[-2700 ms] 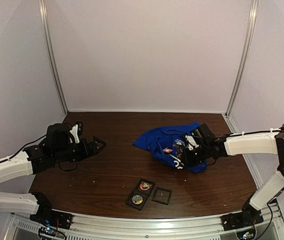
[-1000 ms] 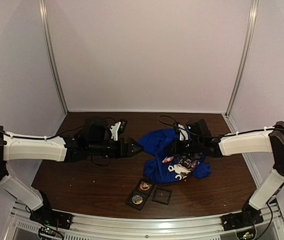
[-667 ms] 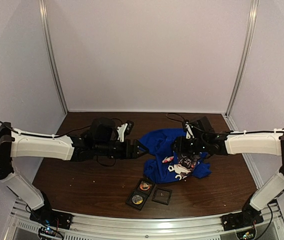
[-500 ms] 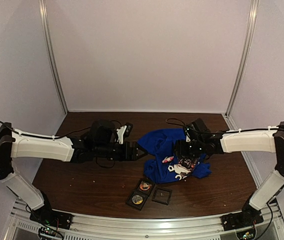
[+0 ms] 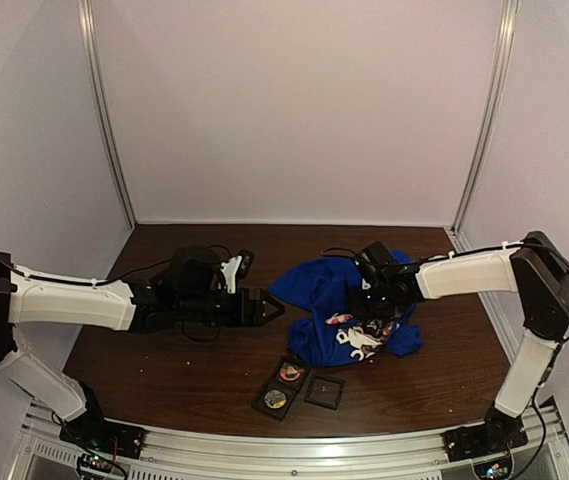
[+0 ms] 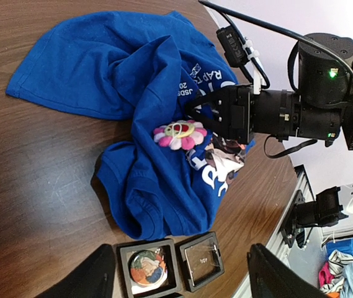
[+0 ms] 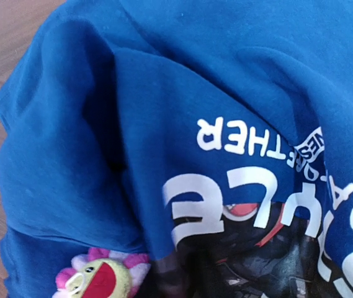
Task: Remove the brooch from the garment
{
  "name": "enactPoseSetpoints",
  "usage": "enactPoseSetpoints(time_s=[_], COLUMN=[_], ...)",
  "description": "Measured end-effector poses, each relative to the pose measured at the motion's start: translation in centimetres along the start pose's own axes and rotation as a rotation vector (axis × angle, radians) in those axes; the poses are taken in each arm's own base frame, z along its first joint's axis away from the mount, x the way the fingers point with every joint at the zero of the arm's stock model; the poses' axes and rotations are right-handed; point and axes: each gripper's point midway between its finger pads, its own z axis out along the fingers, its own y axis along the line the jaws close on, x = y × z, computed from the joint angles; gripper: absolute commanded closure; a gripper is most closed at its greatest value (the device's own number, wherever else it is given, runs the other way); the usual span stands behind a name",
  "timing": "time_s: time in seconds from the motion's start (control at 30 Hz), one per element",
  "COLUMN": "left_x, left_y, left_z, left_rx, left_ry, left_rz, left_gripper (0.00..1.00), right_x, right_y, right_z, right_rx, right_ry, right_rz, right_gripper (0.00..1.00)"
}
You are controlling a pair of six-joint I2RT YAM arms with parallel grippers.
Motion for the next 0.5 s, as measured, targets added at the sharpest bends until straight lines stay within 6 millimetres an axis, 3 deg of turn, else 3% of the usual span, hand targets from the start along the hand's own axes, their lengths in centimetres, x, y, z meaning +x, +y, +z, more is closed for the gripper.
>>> enactPoseSetpoints(time_s=[0.07, 0.5], left_x=[0.1, -0.5], left_y=[0.0, -0.8], left_z=[-0.1, 0.3], left_rx=[0.001, 0.032], left_ry=[-0.002, -0.003], left_rz=[0.001, 0.031], left_gripper=[0.28, 0.35], right_x=[-0.2, -1.7], right_y=[0.5, 7.4], right_z=[-0.3, -5.3], right_rx=[-0.029, -0.476], right_ry=[-0.003, -0.058], right_rz=[-0.005, 0.06], right_gripper=[1.0, 1.0])
